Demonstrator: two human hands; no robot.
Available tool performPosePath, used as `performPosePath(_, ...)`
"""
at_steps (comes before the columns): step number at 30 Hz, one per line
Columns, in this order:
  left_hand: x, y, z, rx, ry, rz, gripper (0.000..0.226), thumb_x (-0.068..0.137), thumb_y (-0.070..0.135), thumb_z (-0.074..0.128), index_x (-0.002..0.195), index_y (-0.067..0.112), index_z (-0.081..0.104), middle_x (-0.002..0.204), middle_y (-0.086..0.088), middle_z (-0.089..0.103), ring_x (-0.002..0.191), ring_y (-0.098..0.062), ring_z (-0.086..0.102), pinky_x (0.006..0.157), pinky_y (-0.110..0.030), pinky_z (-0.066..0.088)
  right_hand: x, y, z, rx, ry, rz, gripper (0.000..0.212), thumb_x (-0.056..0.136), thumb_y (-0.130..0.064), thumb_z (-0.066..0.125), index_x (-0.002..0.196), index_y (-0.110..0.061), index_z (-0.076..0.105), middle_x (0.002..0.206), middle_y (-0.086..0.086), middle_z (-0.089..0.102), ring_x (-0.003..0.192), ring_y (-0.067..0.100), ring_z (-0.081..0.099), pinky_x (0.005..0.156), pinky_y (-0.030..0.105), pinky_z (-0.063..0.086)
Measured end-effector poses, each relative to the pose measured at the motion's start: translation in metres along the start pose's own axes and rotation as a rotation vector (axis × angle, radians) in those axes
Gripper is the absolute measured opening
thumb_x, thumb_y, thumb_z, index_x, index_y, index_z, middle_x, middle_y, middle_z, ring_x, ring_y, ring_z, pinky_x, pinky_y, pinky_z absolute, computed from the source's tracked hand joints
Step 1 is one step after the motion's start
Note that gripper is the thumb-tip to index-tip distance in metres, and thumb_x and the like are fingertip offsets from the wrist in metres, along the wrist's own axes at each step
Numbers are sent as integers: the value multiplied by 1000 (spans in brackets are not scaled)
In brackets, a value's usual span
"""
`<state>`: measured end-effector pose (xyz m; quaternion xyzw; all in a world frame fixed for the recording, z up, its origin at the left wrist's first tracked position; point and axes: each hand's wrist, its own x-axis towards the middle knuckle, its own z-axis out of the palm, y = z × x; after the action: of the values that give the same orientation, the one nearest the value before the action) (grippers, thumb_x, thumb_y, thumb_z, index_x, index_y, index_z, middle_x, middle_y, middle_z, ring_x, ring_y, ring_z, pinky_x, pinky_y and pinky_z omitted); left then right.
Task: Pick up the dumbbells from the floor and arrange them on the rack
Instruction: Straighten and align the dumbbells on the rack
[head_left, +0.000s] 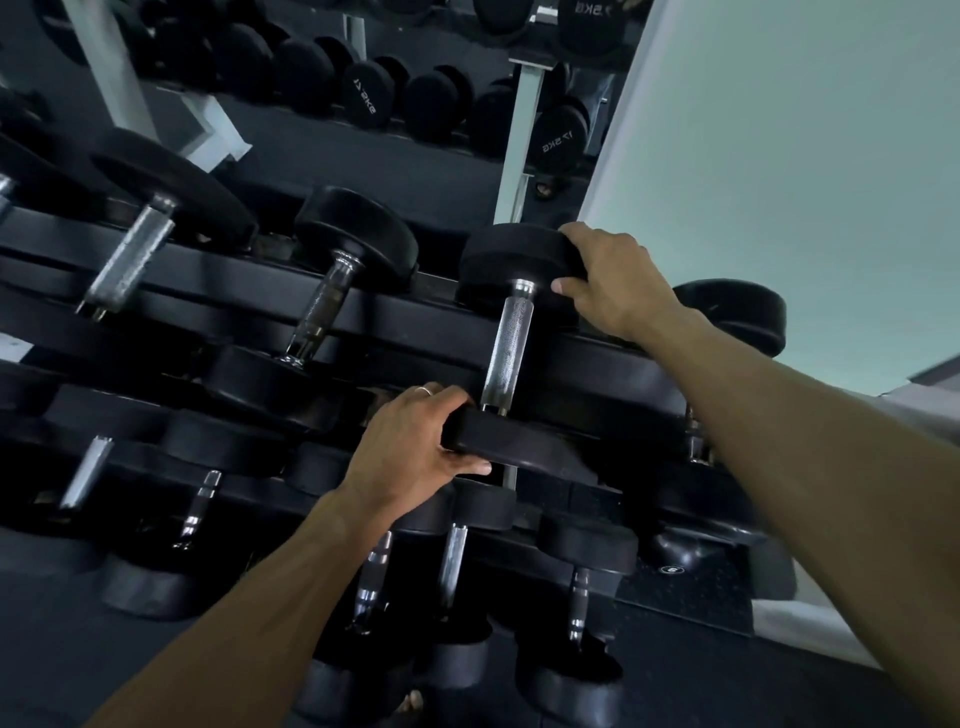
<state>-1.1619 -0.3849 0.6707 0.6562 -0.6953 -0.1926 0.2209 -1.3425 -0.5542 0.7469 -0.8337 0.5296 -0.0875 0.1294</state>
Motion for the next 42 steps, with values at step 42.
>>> performPosePath(42,-6,-153,-131,82,-233,32,104,55,59,81,141,30,30,141,10,34,135,-10,27,105,-27,29,67,-164,79,128,-49,46,95,88,-31,71,157,-21,7,164,8,12,147,29,26,117,44,30)
